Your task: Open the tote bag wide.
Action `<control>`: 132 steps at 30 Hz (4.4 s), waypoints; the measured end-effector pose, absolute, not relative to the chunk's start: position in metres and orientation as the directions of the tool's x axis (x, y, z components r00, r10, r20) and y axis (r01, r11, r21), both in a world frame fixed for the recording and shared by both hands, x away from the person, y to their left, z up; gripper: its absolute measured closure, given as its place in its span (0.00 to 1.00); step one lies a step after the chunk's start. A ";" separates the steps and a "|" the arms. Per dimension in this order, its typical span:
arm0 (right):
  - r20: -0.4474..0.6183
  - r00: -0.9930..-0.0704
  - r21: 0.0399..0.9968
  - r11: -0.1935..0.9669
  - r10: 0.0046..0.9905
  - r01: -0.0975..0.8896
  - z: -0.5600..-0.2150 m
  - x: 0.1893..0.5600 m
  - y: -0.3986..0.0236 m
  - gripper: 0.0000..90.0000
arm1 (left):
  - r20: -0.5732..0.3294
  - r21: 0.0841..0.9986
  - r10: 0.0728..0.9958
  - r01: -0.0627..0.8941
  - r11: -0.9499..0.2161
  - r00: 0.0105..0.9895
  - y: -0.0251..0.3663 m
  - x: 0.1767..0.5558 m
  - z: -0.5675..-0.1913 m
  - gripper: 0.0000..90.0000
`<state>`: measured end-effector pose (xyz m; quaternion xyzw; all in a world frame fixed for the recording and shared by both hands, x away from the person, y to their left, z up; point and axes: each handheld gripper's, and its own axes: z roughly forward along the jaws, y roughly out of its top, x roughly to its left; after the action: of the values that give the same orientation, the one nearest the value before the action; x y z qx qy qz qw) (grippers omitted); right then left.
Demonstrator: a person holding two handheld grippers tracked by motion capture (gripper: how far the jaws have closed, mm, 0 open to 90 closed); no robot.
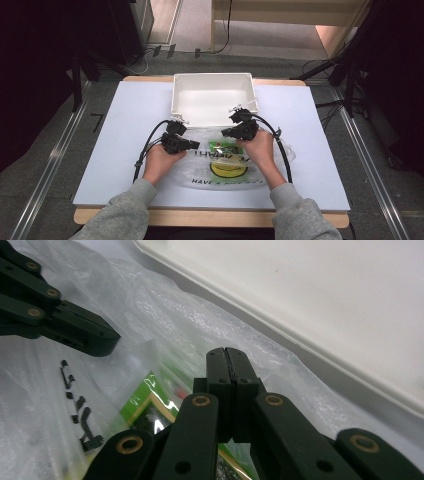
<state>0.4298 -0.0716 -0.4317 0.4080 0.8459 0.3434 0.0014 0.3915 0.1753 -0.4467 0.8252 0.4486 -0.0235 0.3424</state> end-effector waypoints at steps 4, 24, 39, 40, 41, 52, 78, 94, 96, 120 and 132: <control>0.287 -0.658 0.572 0.427 0.696 0.700 -0.444 0.432 -0.071 1.00 | -0.349 0.542 0.718 0.755 -0.369 0.602 0.174 0.391 -0.446 1.00; 0.271 -0.634 0.558 0.419 0.724 0.716 -0.464 0.446 -0.068 1.00 | -0.410 0.498 0.644 0.751 -0.435 0.645 0.162 0.356 -0.451 1.00; 0.238 -0.626 0.586 0.404 0.743 0.703 -0.465 0.439 -0.067 1.00 | -0.441 0.525 0.580 0.721 -0.452 0.685 0.166 0.307 -0.451 1.00; 0.237 -0.625 0.586 0.403 0.744 0.703 -0.465 0.439 -0.066 1.00 | -0.440 0.524 0.575 0.717 -0.459 0.690 0.166 0.305 -0.452 1.00; 0.236 -0.624 0.587 0.402 0.745 0.703 -0.465 0.439 -0.066 1.00 | -0.444 0.524 0.576 0.720 -0.454 0.686 0.165 0.302 -0.453 1.00; 0.219 -0.602 0.603 0.378 0.768 0.702 -0.466 0.440 -0.062 1.00 | -0.460 0.509 0.547 0.712 -0.484 0.700 0.162 0.278 -0.460 1.00; 0.250 -0.588 0.626 0.335 0.769 0.705 -0.453 0.436 -0.069 1.00 | -0.459 0.507 0.548 0.712 -0.485 0.700 0.167 0.258 -0.458 0.96; 0.290 -0.638 0.657 0.337 0.713 0.674 -0.425 0.418 -0.080 0.86 | -0.466 0.546 0.561 0.721 -0.427 0.685 0.173 0.278 -0.428 0.69; 0.289 -0.645 0.657 0.343 0.708 0.671 -0.422 0.415 -0.082 0.83 | -0.468 0.545 0.567 0.727 -0.418 0.678 0.174 0.281 -0.424 0.64; 0.288 -0.691 0.657 0.388 0.663 0.646 -0.411 0.378 -0.114 0.69 | -0.409 0.585 0.577 0.688 -0.429 0.707 0.167 0.348 -0.370 0.64; 0.293 -0.696 0.656 0.392 0.656 0.645 -0.418 0.364 -0.121 0.75 | -0.388 0.585 0.576 0.675 -0.449 0.720 0.142 0.396 -0.374 0.96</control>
<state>0.3637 -0.1213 -0.4182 0.3897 0.8342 0.3902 0.0070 0.3956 0.1419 -0.3741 0.8487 0.3684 -0.0662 0.3736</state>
